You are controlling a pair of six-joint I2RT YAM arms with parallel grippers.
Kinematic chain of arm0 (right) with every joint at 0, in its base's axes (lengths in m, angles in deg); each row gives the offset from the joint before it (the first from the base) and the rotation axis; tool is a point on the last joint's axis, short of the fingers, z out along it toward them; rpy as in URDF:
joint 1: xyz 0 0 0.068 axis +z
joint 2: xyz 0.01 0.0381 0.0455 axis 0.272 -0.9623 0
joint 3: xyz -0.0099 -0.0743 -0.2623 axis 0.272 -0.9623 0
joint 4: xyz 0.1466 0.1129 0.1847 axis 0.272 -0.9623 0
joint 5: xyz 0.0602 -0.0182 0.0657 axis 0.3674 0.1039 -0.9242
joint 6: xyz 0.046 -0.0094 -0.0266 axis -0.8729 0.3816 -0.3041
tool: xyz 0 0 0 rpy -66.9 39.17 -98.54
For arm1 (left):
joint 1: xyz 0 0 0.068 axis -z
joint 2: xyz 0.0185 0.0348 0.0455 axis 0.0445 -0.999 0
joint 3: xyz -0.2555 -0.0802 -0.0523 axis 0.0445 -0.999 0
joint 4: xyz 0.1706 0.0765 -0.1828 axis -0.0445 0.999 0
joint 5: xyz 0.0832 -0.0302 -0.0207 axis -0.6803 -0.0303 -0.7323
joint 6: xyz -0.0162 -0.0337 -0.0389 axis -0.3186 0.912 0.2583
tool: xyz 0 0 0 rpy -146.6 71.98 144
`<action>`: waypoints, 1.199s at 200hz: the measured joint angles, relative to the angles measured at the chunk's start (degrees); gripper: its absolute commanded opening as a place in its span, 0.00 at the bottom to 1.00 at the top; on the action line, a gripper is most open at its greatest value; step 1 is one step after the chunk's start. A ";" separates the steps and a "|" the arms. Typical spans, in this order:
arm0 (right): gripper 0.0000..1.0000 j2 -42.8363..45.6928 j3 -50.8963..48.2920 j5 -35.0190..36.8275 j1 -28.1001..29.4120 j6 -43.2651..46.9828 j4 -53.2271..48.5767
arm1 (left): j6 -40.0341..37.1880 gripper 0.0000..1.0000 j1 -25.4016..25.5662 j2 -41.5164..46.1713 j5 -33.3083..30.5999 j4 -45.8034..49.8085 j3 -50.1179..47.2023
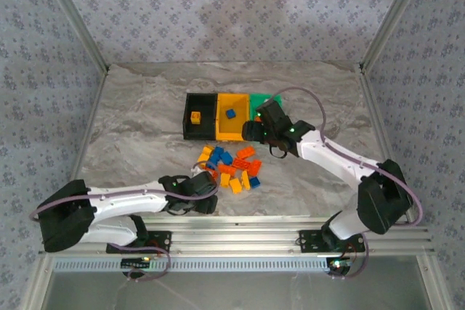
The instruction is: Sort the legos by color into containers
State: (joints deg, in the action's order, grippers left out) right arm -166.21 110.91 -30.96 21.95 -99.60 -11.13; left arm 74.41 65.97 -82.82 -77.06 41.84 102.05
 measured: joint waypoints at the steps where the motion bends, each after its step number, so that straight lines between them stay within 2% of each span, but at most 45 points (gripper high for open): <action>1: 0.78 0.22 -0.13 0.02 0.00 -0.02 0.00 | 0.11 0.61 0.02 -0.11 -0.17 0.11 0.09; 70: 0.78 4.35 -4.24 1.03 0.00 -1.46 0.55 | -0.90 0.29 0.37 0.37 -1.79 0.70 0.37; 112: 0.78 7.61 -8.87 1.60 -0.24 -2.78 0.70 | -0.44 0.26 0.31 6.25 -1.73 2.14 3.63; 125: 0.78 9.11 -10.38 1.92 -0.37 -3.23 0.59 | -1.33 0.26 -1.16 6.58 -1.44 2.32 7.23; 142: 0.78 10.47 -11.93 2.01 -0.55 -3.91 0.57 | -2.97 0.26 -5.60 5.51 -0.52 1.25 12.87; 161: 0.78 11.74 -13.88 2.14 -0.66 -4.52 0.46 | -5.68 0.26 -11.45 0.52 -0.13 -0.57 20.31; 182: 0.78 13.22 -16.11 2.14 -0.74 -5.20 -0.02 | -9.07 0.25 -16.37 -10.01 0.13 -3.19 30.88; 212: 0.78 15.72 -18.64 2.10 -0.74 -5.81 -0.79 | -11.69 0.24 -20.81 -22.60 0.85 -5.40 41.07; 240: 0.78 18.03 -21.07 1.90 -0.74 -6.45 -1.11 | -12.63 0.25 -22.88 -33.27 0.94 -5.86 49.53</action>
State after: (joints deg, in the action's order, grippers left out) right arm -148.18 89.84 -29.06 21.21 -106.05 -12.25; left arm 61.78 43.08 -116.08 -76.12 35.99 151.58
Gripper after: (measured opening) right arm 0.784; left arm 0.312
